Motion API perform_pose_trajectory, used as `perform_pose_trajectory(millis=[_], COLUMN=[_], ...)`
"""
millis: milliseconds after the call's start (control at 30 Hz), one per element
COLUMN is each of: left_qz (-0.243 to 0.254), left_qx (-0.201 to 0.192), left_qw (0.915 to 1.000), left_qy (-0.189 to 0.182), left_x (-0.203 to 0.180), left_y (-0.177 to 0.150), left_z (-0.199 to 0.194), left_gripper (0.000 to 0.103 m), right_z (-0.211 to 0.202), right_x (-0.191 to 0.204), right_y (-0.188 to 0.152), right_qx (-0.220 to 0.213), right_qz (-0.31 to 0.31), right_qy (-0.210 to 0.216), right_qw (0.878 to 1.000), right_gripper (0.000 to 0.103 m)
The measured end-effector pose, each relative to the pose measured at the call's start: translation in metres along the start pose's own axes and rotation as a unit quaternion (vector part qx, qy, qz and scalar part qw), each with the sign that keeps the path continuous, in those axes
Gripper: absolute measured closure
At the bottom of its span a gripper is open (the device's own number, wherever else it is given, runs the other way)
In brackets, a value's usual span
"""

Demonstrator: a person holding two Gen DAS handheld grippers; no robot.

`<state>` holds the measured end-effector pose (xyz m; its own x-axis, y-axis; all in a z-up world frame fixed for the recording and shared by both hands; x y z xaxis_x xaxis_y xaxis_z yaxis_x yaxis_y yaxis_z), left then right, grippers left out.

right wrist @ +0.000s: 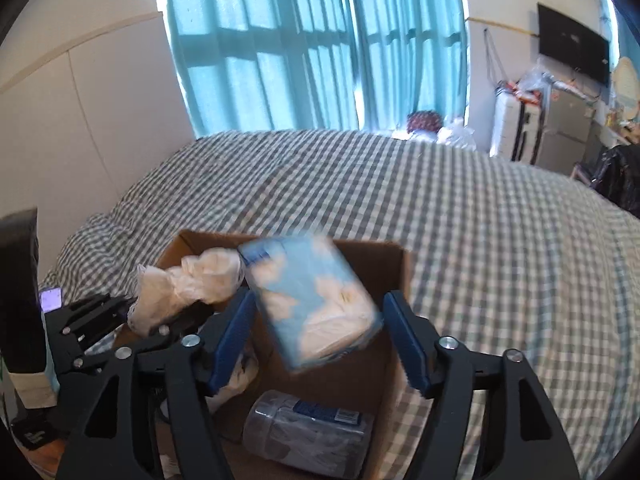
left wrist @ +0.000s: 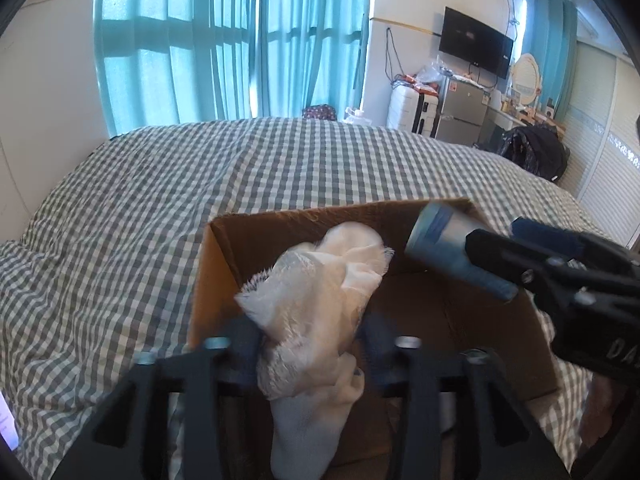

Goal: Organize objects
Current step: 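Lower cloth and tissue pack into the box and open both tools, then grasp the white tube with the left tool while the right tool grasps the teal blister pack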

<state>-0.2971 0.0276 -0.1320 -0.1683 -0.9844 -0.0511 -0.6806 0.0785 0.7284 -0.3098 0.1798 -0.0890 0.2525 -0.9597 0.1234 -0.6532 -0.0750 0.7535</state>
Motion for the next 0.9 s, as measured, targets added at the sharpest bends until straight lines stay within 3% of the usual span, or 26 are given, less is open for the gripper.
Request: perform_pose_trajectory(millis=[67, 267, 567, 700, 900], left_qz=[-0.005, -0.002, 0.012, 0.013, 0.016], left_qx=[-0.011, -0.048, -0.093, -0.100, -0.092], left_qw=[0.9999, 0.9988, 0.9956, 0.9949, 0.9956], left_qy=[-0.004, -0.006, -0.004, 0.001, 0.007], left_x=[-0.002, -0.010, -0.015, -0.014, -0.007], left_y=[0.004, 0.014, 0.003, -0.010, -0.049], left_z=[-0.015, -0.069, -0.146, -0.161, -0.157], left_gripper=[0.038, 0.019, 0.003, 0.000, 0.000], right_z=[-0.014, -0.080, -0.165, -0.180, -0.161], right_x=[0.003, 0.011, 0.018, 0.022, 0.027], right_y=[0.006, 0.018, -0.011, -0.037, -0.084], right_qx=[-0.015, -0.052, -0.063, -0.049, -0.004], right_qz=[0.000, -0.008, -0.018, -0.017, -0.001], right_qy=[-0.008, -0.034, -0.084, -0.093, -0.095], right_qw=[1.000, 0.998, 0.994, 0.994, 0.995], right_gripper=[0.022, 0.018, 0.010, 0.010, 0.010])
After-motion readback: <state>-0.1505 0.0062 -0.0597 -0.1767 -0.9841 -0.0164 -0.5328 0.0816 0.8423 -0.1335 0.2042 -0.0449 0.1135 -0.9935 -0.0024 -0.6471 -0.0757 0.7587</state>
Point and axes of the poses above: each gripper's, at about its wrist camera, not at the fingertips, and z roughly the way its jaws point, x to its left, y to its top, the point moved 7 cm from there along z, roughly the way its jaws point
